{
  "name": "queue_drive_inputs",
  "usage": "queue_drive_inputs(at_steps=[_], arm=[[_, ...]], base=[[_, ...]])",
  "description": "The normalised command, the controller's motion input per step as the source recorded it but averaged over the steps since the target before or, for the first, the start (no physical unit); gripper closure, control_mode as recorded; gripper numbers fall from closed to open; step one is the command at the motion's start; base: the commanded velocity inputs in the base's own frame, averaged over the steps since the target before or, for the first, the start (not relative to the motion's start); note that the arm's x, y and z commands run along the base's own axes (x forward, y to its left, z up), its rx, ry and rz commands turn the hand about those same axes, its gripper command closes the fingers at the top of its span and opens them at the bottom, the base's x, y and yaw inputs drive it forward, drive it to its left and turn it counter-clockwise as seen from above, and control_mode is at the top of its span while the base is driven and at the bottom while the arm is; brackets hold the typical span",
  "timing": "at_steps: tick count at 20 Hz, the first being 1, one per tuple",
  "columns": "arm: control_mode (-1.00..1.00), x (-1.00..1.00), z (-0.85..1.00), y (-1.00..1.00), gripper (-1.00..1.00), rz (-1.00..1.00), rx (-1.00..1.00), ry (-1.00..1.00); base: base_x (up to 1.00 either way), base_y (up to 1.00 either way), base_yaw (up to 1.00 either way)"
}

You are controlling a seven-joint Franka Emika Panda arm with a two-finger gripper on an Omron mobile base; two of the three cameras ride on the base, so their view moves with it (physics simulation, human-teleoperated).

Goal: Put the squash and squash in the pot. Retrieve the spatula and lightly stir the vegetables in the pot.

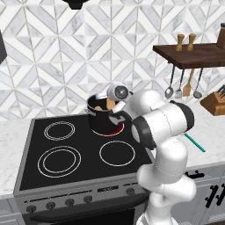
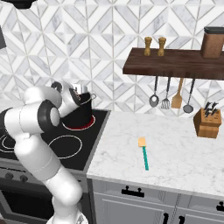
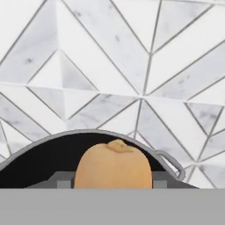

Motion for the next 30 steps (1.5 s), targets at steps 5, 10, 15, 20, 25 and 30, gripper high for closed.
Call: queue_drive_inputs(at_steps=[5,10,15,20,25,30], arm=[[-1.0,0.0,-0.13,0.0,-1.0,0.0,0.0,0.0],[-1.0,-0.14,0.21,0.0,-1.0,0.0,0.02,0.0],[-1.0,-0.27,1.0,0.0,-1.0,0.0,0.22,0.0],[-1.0,-0.28,1.0,-0.18,-1.0,-0.02,0.38,0.01],[-1.0,-0.32,1.0,-0.38,-1.0,-0.02,0.5,0.07],[-1.0,-0.21,1.0,-0.36,-1.0,-0.03,0.42,0.06]], base=[[0.0,0.0,0.0],[0.0,0.0,0.0],[0.0,0.0,0.0],[0.0,0.0,0.0],[0.0,0.0,0.0],[0.0,0.0,0.0]])
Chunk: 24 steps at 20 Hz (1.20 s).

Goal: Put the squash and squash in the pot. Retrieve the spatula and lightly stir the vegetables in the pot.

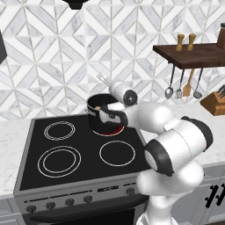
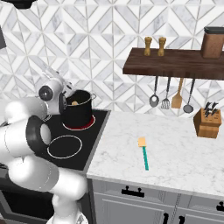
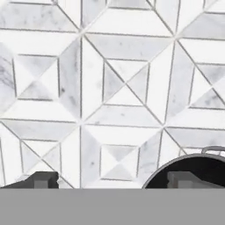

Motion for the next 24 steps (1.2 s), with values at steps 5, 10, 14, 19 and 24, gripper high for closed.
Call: queue_drive_inputs(at_steps=[5,10,14,19,24], arm=[[-1.0,-0.22,1.0,-0.31,-1.0,-0.07,0.26,0.14],[-1.0,-0.73,0.99,-0.49,-1.0,-0.17,0.19,0.39],[-1.0,-0.95,0.73,-0.54,-1.0,-0.27,0.41,0.47],[-1.0,-0.98,-0.09,-0.46,-1.0,-0.32,0.47,0.3],[-1.0,-0.95,-0.76,-0.71,-1.0,-0.25,0.54,0.02]], base=[[0.0,0.0,0.0],[0.0,0.0,0.0],[0.0,0.0,0.0],[0.0,0.0,0.0],[0.0,0.0,0.0]])
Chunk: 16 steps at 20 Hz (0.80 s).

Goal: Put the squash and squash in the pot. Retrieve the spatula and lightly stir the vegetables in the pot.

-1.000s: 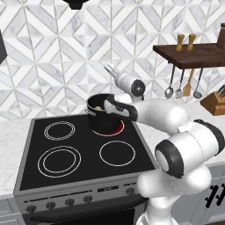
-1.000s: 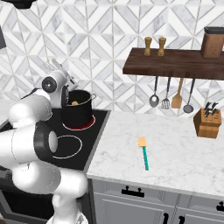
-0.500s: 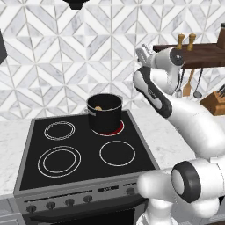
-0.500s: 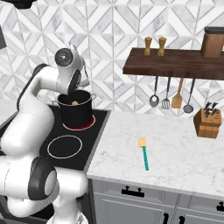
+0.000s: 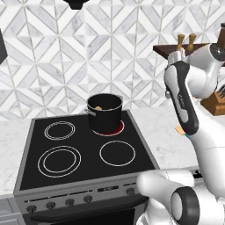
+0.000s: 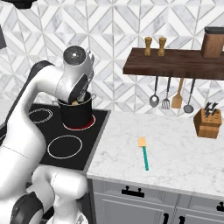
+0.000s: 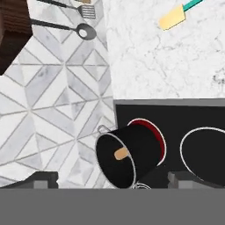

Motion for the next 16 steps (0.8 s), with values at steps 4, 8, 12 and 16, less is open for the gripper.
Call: queue_drive_inputs(at_steps=[4,8,12,16], arm=[[-1.0,-0.56,-0.67,-0.89,-1.0,-0.24,0.49,0.0],[-1.0,-0.09,-0.17,-0.86,-1.0,-0.3,0.35,0.14],[-1.0,0.0,-0.29,-0.84,-1.0,-0.37,0.27,0.34],[-1.0,0.0,-0.55,-0.75,-1.0,-0.27,0.28,0.35]], base=[[0.0,0.0,0.0],[0.0,0.0,0.0],[0.0,0.0,0.0],[0.0,0.0,0.0]])
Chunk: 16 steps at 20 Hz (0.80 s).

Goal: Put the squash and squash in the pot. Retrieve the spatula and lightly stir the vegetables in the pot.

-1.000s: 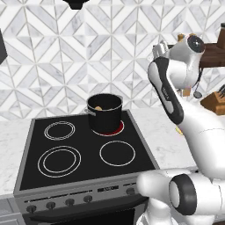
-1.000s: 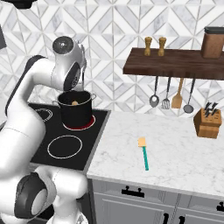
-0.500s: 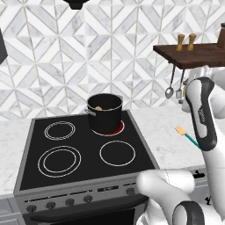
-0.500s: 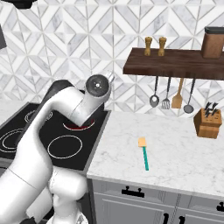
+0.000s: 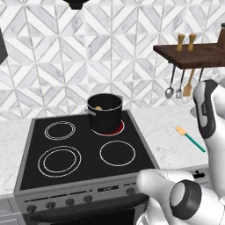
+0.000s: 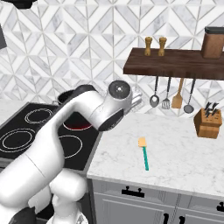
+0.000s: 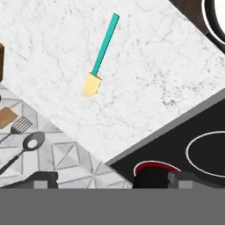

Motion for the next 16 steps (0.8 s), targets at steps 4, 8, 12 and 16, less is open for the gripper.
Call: queue_drive_inputs(at_steps=[4,8,12,16], arm=[[-1.0,0.0,-0.67,-0.44,-1.0,-0.13,0.38,0.18],[-1.0,-0.16,-0.67,-0.31,-1.0,-0.07,0.4,0.05],[-1.0,-0.23,-0.56,-0.05,-1.0,-0.21,0.07,0.0],[-1.0,-0.27,-0.58,-0.03,-1.0,-0.21,-0.07,0.0]], base=[[0.0,0.0,0.0],[0.0,0.0,0.0],[0.0,0.0,0.0],[0.0,0.0,0.0]])
